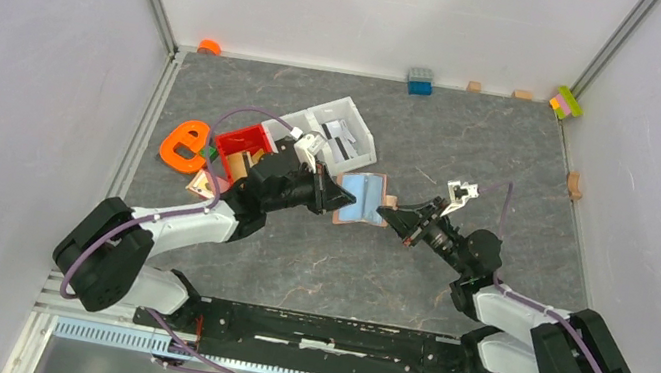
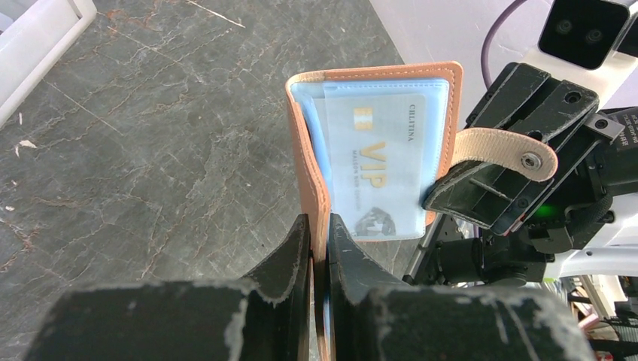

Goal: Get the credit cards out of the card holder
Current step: Remove the credit card from the card holder.

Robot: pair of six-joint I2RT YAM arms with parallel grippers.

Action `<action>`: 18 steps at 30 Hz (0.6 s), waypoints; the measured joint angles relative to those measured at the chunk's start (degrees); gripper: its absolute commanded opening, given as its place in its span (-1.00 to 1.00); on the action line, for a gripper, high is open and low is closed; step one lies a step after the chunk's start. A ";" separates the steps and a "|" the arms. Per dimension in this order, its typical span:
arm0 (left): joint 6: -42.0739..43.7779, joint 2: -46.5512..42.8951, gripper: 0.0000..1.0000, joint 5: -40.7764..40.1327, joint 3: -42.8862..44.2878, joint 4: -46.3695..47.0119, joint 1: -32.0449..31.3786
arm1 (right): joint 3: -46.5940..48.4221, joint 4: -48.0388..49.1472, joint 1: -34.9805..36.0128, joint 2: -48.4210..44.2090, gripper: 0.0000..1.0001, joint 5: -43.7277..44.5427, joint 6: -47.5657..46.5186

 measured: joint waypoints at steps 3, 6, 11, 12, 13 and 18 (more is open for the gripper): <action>0.00 0.02 -0.94 0.52 0.00 0.42 0.00 | 0.00 0.70 0.00 0.50 -0.94 -0.22 0.46; 0.00 0.15 -0.61 1.64 0.00 1.53 0.02 | 0.00 1.44 0.02 0.72 -1.00 -0.55 0.68; -0.07 0.79 0.20 3.87 0.00 3.72 -0.04 | 0.00 3.04 0.28 1.68 -1.00 -1.14 1.42; -0.09 0.87 0.29 4.39 0.00 4.15 -0.13 | 0.00 3.69 0.39 1.99 -1.00 -1.33 1.92; -0.07 0.90 0.37 4.63 0.00 4.48 -0.17 | 0.00 4.31 0.39 2.19 -1.00 -1.57 2.36; -0.13 0.94 0.63 5.18 -0.46 6.71 -0.26 | 0.00 8.31 0.66 3.28 -1.00 -3.39 5.49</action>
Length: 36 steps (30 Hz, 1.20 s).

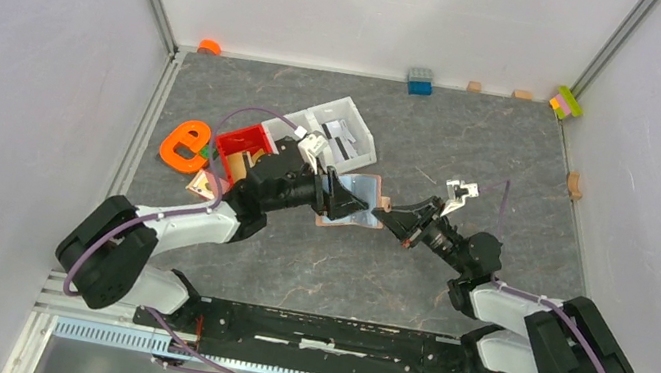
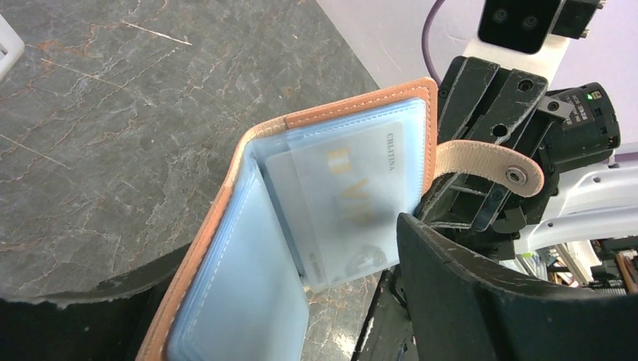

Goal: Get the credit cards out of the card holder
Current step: Remove the credit card from the card holder.

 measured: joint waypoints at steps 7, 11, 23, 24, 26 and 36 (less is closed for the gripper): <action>-0.35 0.68 -0.45 1.29 -0.42 2.03 0.00 | 0.00 5.46 -0.02 3.74 -0.97 -2.05 3.76; -1.16 2.14 -0.94 1.07 -0.39 2.29 1.05 | -0.31 8.02 -0.46 5.09 -0.71 -2.21 5.68; -1.36 2.51 -0.96 1.03 -0.39 1.97 0.26 | -0.48 5.70 -0.11 0.96 -0.69 -1.95 3.37; -1.36 2.51 -0.95 0.98 -0.39 1.81 0.26 | -0.46 5.29 -0.09 0.94 -0.58 -1.88 3.02; -1.36 2.51 -0.95 0.79 -0.39 1.55 0.31 | -0.46 4.15 -0.02 0.81 -0.39 -1.79 2.38; -1.31 2.51 -0.95 0.17 -0.39 0.35 0.31 | -0.46 0.33 0.07 -0.44 -0.60 -1.20 -0.15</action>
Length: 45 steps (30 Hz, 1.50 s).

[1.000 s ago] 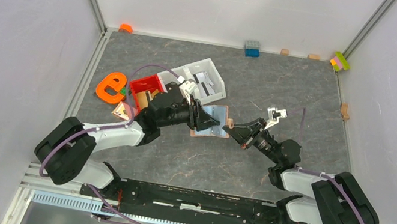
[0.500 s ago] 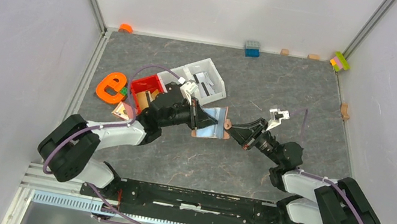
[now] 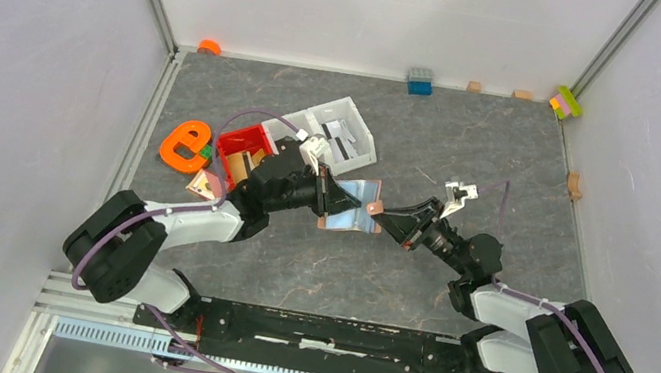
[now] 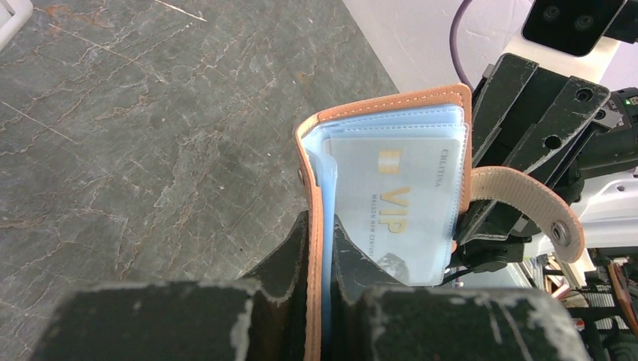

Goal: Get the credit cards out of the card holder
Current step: Remove the credit card from the card holder.

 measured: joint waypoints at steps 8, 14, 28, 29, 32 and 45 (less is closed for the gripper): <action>0.00 0.00 -0.95 -0.04 0.00 -0.17 0.00 | 0.00 2.14 0.00 1.22 -0.88 -0.39 1.09; 0.04 0.00 -0.96 -0.61 0.00 -0.83 0.04 | 0.70 -2.60 0.00 -0.20 -0.67 0.68 -1.11; 0.20 0.00 -0.95 -2.45 0.02 -4.46 0.09 | 3.19 -21.14 0.33 -2.89 0.39 7.19 -8.92; 0.17 0.00 -0.96 -2.40 0.04 -4.72 -0.02 | 3.19 -21.18 0.39 -2.49 0.48 7.08 -8.98; 0.17 0.28 -0.95 -2.01 0.50 -5.01 -0.15 | 3.21 -21.18 0.79 -1.60 0.58 6.78 -8.87; -0.07 4.83 -0.51 2.86 2.58 -3.28 -0.31 | 4.52 -21.22 2.67 0.48 -0.53 6.62 -9.68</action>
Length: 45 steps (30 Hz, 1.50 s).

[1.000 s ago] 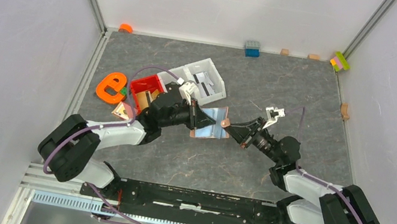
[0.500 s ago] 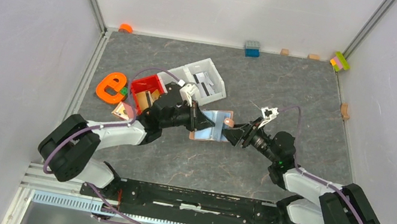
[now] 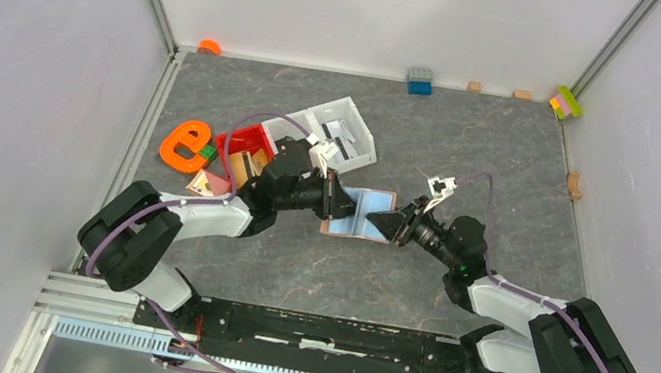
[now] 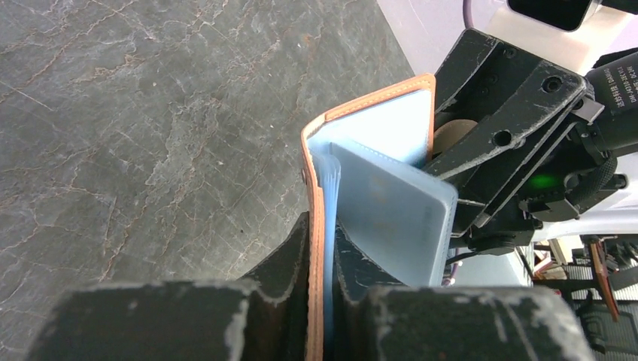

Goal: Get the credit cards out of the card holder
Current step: Remove the credit card from the card holder.

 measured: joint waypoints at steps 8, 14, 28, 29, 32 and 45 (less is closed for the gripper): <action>0.22 -0.61 0.28 -2.12 0.22 -2.40 0.00 | 0.20 -7.85 0.00 -4.17 -0.78 5.27 -2.64; 0.24 -1.51 0.72 -2.03 0.22 -2.23 0.00 | 0.33 -11.43 0.00 -5.33 -0.87 8.33 -3.76; 0.59 -0.13 0.72 -0.24 1.42 0.87 -2.89 | 5.16 -17.16 2.47 -2.47 -1.00 11.41 -5.33; 0.74 -0.11 0.73 -0.28 1.55 0.61 -3.04 | 5.29 -17.64 2.89 -2.40 -1.00 11.87 -5.53; 1.57 -0.11 0.74 -0.92 1.75 -0.74 -3.41 | 5.73 -18.80 4.39 -2.29 -1.00 13.64 -6.45; 4.24 -1.40 -0.15 -7.58 3.34 -9.25 -4.17 | 8.04 -25.55 8.74 -3.50 -1.00 23.78 -10.43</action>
